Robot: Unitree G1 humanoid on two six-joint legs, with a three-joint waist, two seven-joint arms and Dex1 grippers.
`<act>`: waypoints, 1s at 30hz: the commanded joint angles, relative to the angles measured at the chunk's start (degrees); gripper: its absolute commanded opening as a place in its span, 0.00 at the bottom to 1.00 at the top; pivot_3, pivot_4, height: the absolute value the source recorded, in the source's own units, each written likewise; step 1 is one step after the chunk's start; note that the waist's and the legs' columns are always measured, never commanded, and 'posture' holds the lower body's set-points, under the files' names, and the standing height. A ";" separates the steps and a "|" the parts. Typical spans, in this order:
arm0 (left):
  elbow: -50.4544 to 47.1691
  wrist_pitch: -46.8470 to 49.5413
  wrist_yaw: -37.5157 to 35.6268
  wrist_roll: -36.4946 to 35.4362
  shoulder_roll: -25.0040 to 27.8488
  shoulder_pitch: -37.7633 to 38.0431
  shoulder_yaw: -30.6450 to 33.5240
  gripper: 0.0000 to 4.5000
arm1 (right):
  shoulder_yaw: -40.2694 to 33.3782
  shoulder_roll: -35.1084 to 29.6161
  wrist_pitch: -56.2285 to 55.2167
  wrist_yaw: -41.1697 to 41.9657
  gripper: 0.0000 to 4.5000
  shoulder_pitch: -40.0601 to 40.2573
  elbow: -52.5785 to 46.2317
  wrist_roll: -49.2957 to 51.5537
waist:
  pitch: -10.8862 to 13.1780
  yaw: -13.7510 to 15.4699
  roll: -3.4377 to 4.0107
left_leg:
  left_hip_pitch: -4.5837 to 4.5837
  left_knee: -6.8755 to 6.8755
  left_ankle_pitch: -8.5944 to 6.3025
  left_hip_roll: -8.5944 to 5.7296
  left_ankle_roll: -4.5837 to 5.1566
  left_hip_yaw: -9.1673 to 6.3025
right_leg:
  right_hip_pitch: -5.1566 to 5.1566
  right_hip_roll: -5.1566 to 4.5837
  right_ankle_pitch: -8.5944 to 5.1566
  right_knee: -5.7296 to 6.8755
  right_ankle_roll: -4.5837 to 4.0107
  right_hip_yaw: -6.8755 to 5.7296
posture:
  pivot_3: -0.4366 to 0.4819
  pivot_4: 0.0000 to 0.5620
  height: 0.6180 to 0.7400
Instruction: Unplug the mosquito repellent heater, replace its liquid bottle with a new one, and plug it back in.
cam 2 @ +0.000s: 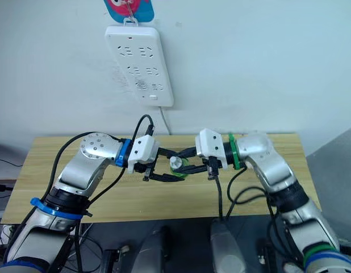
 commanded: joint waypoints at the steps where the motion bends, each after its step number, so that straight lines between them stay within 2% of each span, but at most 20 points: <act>1: -2.66 -0.20 0.29 -2.22 -1.19 -0.85 1.19 0.50 | 2.27 0.02 1.20 5.09 0.24 -0.59 -0.33 0.62 | 0.00 0.28 0.00 | -0.02 0.00 0.00 0.00 0.00 -0.03 | 0.00 -0.01 0.00 -0.01 0.00 -0.02 | 0.25 0.47 1.00; 2: -2.61 0.18 0.67 -2.15 -1.24 -0.81 1.44 0.50 | 1.64 -0.08 2.03 5.06 0.40 -0.71 -0.52 0.91 | 0.00 0.35 0.00 | -0.04 0.01 0.00 -0.01 0.00 -0.06 | 0.00 -0.03 0.00 -0.01 0.00 -0.04 | 0.25 0.47 1.00; 7: -5.57 4.28 3.08 -2.73 -0.54 1.41 2.57 0.50 | -4.46 -2.34 5.61 2.38 0.78 -0.01 -3.87 3.68 | -0.01 0.39 -0.01 | -0.06 0.07 0.00 -0.01 -0.01 -0.08 | -0.02 -0.04 0.00 0.04 0.00 -0.04 | 0.23 0.46 1.00; 10: -6.90 5.48 4.94 -2.54 -0.20 2.96 3.14 0.50 | -8.12 -5.28 9.05 -0.91 1.00 3.60 -9.60 5.16 | -0.09 0.57 0.00 | -0.05 0.17 0.00 -0.02 -0.01 -0.08 | 0.01 -0.04 0.00 0.07 0.00 -0.04 | 0.23 0.46 1.00; 13: -7.42 5.89 6.72 -1.96 0.11 4.03 3.42 0.50 | -12.85 -7.75 14.84 -8.49 1.00 15.01 -22.87 7.75 | -0.25 1.14 -0.02 | -0.06 0.18 0.00 -0.02 0.00 -0.15 | 0.02 -0.03 0.00 0.07 0.00 -0.08 | 0.22 0.46 1.00; 15: -7.26 5.18 7.13 -1.16 0.52 4.48 3.21 0.50 | -14.04 -5.45 17.16 -16.91 1.00 19.66 -29.14 6.42 | -0.30 1.09 -0.04 | -0.08 0.17 0.00 0.00 0.00 -0.21 | 0.02 0.00 0.00 0.07 -0.01 -0.13 | 0.22 0.46 1.00; 18: -6.74 4.38 7.70 -0.19 0.83 4.69 2.81 0.50 | -12.98 -0.70 20.16 -28.35 1.00 21.62 -33.98 2.41 | -0.44 0.23 -0.01 | -0.07 0.36 0.00 -0.01 -0.01 -0.02 | 0.01 0.00 0.00 0.19 -0.01 0.05 | 0.22 0.45 1.00; 21: -6.46 4.06 8.02 0.19 0.71 4.73 2.53 0.50 | -9.95 2.61 22.19 -35.79 1.00 21.92 -35.08 -2.05 | -0.83 0.05 -0.01 | -0.07 0.41 0.06 0.01 -0.10 -0.07 | 0.02 0.04 0.00 0.21 -0.01 0.01 | 0.21 0.46 1.00; 25: -6.18 3.88 8.25 0.60 0.35 4.58 2.14 0.50 | -6.58 4.24 22.90 -38.87 1.00 22.28 -34.97 -4.47 | -1.08 -0.10 -0.01 | -0.08 0.39 0.05 0.00 -0.09 -0.10 | 0.03 0.05 0.00 0.20 -0.01 0.01 | 0.21 0.46 1.00; 30: -4.73 2.95 7.88 1.55 0.19 3.81 1.72 0.50 | -4.97 4.37 23.84 -38.57 1.00 22.22 -35.83 -3.51 | -1.22 -0.11 0.00 | -0.09 0.38 0.05 -0.01 -0.09 -0.12 | 0.03 0.04 0.00 0.20 -0.01 -0.01 | 0.22 0.45 1.00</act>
